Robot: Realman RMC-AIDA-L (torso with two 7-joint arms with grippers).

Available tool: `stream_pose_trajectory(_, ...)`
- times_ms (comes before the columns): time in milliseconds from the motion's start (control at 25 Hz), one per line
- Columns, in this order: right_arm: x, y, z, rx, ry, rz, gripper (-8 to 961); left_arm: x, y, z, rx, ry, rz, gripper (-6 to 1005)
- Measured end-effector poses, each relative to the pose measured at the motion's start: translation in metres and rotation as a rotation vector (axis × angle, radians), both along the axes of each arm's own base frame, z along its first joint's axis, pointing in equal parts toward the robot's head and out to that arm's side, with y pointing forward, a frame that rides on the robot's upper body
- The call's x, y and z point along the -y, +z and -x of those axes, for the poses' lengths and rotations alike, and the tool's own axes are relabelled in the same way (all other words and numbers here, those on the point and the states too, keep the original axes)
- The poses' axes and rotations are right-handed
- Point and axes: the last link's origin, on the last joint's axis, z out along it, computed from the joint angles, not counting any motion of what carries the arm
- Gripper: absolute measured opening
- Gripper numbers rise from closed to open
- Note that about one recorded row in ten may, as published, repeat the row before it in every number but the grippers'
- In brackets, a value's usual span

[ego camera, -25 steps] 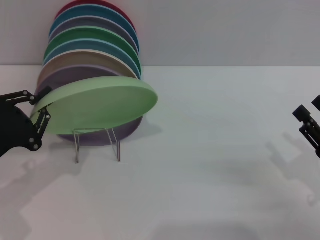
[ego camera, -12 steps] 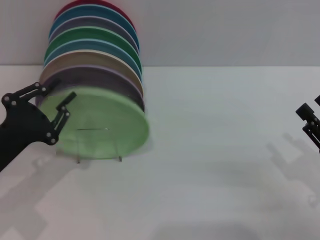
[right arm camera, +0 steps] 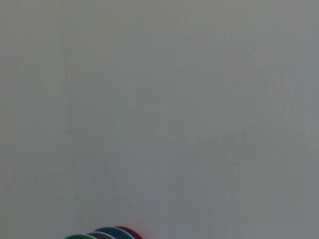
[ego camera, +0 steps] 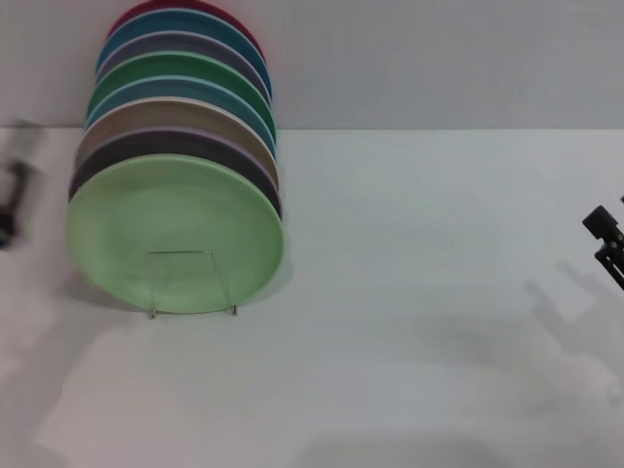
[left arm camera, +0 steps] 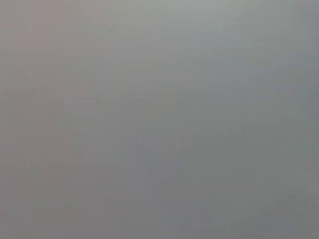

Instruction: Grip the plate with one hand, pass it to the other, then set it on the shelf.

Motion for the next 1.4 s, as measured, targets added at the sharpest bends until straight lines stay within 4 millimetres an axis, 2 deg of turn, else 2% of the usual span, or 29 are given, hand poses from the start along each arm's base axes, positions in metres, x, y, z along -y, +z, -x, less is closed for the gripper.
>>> stream_pose_trajectory(40,0.003,0.001,-0.002,0.023,-0.010,-0.035,590,0.010,0.013,0.006,0.127,0.074,-0.156,408)
stream_pose_trajectory(160,0.005,0.003,-0.006,0.023,-0.037,-0.079,592,0.017,0.024,0.015,0.197,0.134,-0.233,432)
stream_pose_trajectory(240,0.007,0.008,-0.014,-0.004,-0.097,-0.154,594,0.025,0.032,0.032,0.291,0.194,-0.215,448)
stream_pose_trajectory(360,0.007,0.011,-0.018,0.007,-0.120,-0.194,596,0.028,0.035,0.044,0.351,0.244,-0.205,593)
stream_pose_trajectory(440,0.006,0.011,-0.019,0.029,-0.135,-0.226,598,0.031,0.039,0.065,0.437,0.358,-0.206,690)
stream_pose_trajectory(640,0.001,0.010,-0.021,0.053,-0.161,-0.248,635,0.032,0.033,0.079,0.474,0.444,-0.151,759)
stream_pose_trajectory(800,-0.003,0.008,-0.023,0.062,-0.175,-0.242,664,0.033,0.029,0.081,0.469,0.461,-0.132,814)
stream_pose_trajectory(920,-0.003,0.009,-0.024,0.064,-0.185,-0.244,686,0.033,0.024,0.079,0.458,0.458,-0.100,814)
stream_pose_trajectory(1000,-0.002,0.010,-0.026,0.059,-0.195,-0.254,755,0.033,0.022,0.078,0.451,0.456,-0.089,814)
stream_pose_trajectory(1240,0.000,0.012,-0.028,0.046,-0.213,-0.268,835,0.032,0.018,0.078,0.443,0.463,-0.065,814)
stream_pose_trajectory(1400,0.000,0.012,-0.029,0.046,-0.215,-0.269,835,0.031,0.016,0.078,0.442,0.464,-0.056,814)
